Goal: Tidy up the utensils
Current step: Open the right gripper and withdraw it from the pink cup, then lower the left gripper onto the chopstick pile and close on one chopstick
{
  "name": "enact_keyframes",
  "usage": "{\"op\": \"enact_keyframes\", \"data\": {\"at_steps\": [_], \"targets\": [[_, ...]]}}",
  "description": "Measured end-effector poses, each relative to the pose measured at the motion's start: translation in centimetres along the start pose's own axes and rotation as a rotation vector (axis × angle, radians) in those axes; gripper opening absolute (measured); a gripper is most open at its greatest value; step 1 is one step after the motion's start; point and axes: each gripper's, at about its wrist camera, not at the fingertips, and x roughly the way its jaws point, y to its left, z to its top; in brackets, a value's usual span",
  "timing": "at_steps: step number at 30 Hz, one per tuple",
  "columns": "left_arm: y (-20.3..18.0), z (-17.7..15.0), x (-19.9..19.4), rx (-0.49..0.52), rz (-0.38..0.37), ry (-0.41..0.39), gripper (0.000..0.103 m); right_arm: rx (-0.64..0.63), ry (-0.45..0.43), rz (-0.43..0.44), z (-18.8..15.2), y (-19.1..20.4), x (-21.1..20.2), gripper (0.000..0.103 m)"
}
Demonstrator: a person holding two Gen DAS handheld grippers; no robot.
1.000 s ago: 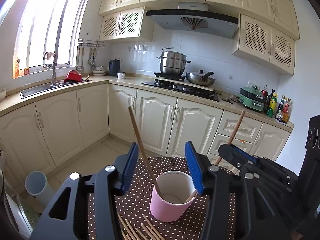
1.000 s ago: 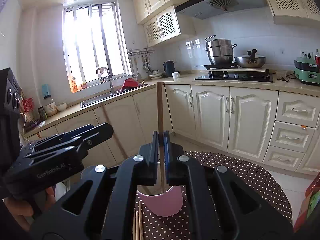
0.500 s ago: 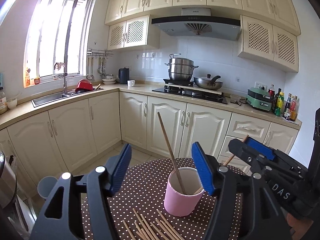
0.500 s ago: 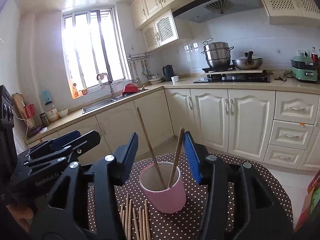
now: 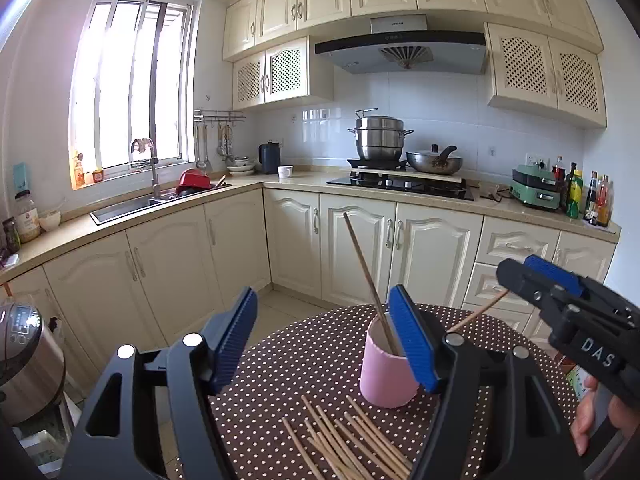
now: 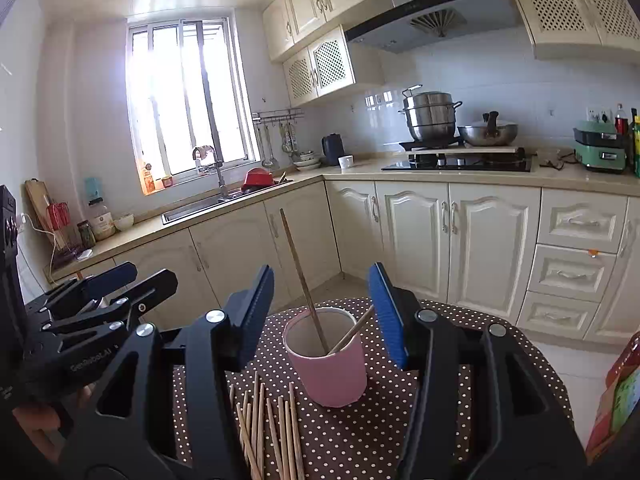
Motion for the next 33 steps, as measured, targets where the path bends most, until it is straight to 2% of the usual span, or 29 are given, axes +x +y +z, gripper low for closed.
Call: {"op": "enact_keyframes", "data": {"at_steps": [8,14,22,26,33], "targets": [[0.9,-1.6,-1.7,0.022,0.023,0.033,0.069,0.001,-0.004,-0.026,-0.7,-0.5,-2.3,0.052],[3.1,-4.9,-1.4,-0.015,0.045,0.146,0.069,-0.005,0.041,-0.063,-3.2,-1.4,-3.4,0.052],[5.8,-10.1,0.7,-0.066,0.057,0.339,0.068,-0.005,0.181,-0.085,-8.0,-2.3,-2.2,0.052],[5.8,-12.0,2.0,-0.080,0.047,0.419,0.068,-0.016,0.244,-0.077,-9.5,-2.1,-1.2,0.052],[4.0,-14.0,4.1,-0.103,0.003,0.502,0.068,-0.016,0.318,-0.051,-11.0,-1.5,0.0,0.052]]}}
